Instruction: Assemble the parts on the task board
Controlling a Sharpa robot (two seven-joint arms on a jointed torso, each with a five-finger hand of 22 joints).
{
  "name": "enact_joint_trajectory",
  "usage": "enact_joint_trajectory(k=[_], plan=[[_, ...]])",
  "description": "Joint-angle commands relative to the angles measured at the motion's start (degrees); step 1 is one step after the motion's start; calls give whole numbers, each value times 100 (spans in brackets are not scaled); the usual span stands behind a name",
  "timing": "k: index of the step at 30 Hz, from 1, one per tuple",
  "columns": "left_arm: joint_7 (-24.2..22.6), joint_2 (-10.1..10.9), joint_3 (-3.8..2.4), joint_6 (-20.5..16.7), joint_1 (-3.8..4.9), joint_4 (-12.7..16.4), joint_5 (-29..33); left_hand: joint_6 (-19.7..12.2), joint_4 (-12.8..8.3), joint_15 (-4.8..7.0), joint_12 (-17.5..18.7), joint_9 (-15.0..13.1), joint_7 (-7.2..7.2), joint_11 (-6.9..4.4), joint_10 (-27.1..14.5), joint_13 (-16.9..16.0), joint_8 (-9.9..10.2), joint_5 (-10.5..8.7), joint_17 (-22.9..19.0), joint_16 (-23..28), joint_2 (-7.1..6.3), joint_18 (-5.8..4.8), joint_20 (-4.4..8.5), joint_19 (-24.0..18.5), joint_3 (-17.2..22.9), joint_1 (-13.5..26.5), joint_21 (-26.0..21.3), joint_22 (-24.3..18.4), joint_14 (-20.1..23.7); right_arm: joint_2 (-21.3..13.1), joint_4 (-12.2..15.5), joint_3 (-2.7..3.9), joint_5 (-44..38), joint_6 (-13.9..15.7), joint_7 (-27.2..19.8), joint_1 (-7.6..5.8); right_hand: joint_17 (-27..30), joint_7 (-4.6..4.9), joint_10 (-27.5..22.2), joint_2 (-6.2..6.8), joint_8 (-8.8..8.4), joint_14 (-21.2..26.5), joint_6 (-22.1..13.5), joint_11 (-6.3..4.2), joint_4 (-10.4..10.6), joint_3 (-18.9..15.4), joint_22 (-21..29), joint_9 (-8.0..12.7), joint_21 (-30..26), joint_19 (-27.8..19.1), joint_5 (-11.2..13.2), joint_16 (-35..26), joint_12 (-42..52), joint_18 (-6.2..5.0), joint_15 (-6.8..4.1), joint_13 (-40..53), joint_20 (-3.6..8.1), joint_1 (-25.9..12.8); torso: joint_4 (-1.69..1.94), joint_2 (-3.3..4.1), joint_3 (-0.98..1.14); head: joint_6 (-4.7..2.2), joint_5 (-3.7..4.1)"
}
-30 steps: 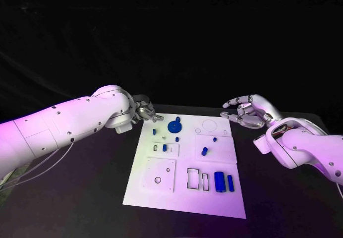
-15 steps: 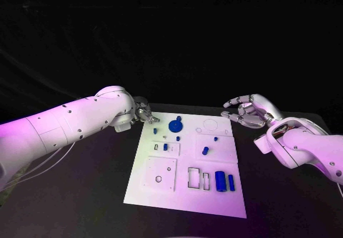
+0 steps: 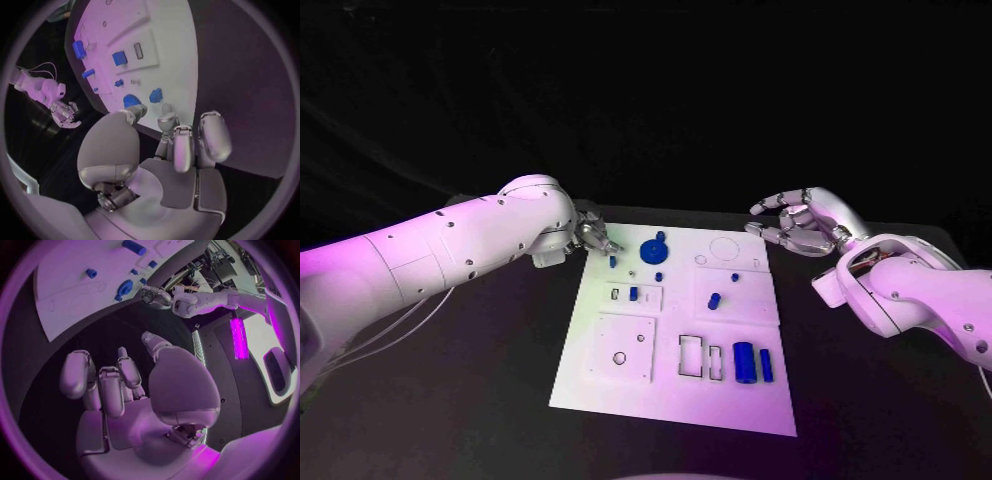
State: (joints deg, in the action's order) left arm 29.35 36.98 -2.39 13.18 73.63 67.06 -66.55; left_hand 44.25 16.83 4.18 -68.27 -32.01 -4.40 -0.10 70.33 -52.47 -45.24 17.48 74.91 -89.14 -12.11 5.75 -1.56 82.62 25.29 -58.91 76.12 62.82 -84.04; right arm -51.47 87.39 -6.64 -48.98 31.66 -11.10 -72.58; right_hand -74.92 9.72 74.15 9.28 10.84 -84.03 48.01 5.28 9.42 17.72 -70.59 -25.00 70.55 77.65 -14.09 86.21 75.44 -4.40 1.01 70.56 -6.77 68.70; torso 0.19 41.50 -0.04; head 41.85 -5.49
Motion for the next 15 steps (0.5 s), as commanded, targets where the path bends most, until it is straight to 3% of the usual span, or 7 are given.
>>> enact_joint_trajectory(k=[1,15], plan=[[-32,-10,2,260,5,8,71,59,-2,-43,2,10,0,16,-10,-15,25,-42,1257,7,-11,-69,-27,5,-57,57,-16,11,-531,6,0,0,-19,-25,-29,4,-318,1,4,-7,29,-325,5,-39,24,4,-3,-10,-32,1,24,-24,-22,-77,-47,5,26,-57,-1,-5,4,11,-4],[-34,-12,11,393,4,30,145,120,-24,-34,-12,26,17,3,-3,-24,22,-44,1260,6,27,-69,-30,6,-83,-21,-9,25,-531,13,-6,0,-19,-25,-26,4,-318,1,4,-7,29,-325,5,-39,24,4,-3,-10,-32,1,24,-24,-22,-77,-47,5,26,-57,-1,-7,7,14,-21]])
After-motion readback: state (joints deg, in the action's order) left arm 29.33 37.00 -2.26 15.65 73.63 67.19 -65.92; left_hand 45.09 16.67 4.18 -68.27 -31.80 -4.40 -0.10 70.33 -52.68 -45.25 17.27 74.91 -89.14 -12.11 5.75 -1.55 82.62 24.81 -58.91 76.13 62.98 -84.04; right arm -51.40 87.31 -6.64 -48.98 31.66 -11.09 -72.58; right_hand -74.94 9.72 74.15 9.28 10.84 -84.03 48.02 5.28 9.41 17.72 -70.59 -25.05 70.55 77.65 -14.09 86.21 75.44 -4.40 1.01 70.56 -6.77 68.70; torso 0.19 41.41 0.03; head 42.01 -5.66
